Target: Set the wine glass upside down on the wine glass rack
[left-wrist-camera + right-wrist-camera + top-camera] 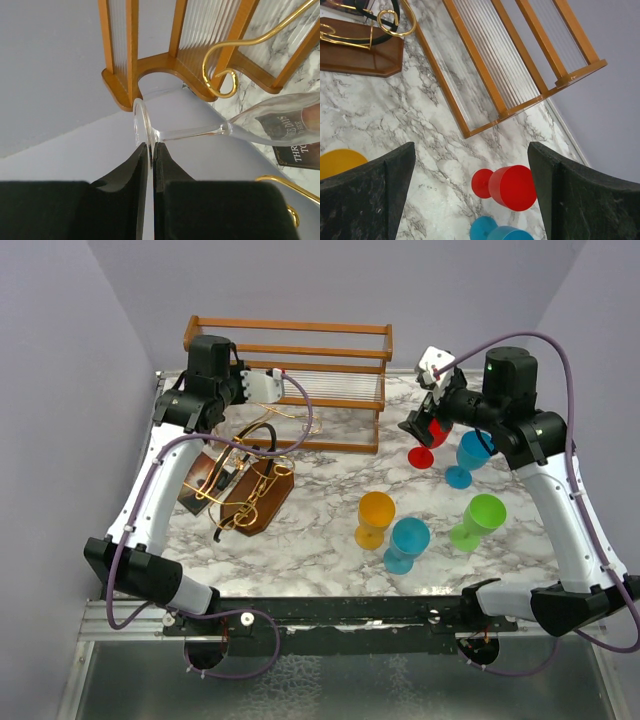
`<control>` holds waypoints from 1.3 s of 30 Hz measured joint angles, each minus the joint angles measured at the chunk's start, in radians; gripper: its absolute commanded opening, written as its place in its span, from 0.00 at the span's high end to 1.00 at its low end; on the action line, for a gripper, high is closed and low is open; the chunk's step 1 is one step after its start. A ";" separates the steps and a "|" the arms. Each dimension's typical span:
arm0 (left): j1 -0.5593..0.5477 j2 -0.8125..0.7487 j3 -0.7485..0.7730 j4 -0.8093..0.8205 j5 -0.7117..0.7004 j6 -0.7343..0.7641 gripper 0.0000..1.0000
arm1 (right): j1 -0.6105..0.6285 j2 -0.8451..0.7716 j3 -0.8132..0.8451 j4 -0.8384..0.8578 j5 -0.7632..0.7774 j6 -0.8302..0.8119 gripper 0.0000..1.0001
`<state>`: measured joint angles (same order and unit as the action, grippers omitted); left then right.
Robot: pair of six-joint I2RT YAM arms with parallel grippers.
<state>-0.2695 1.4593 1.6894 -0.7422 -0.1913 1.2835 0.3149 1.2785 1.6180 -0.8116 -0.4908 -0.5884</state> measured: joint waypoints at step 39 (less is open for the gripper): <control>-0.112 0.110 -0.112 0.058 -0.014 0.294 1.00 | 0.000 0.000 -0.061 0.001 0.027 -0.020 0.06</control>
<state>-0.3817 1.5696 1.5776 -0.6838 -0.2058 1.5772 0.3149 1.2785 1.5574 -0.8108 -0.4637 -0.6083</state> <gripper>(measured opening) 0.092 0.940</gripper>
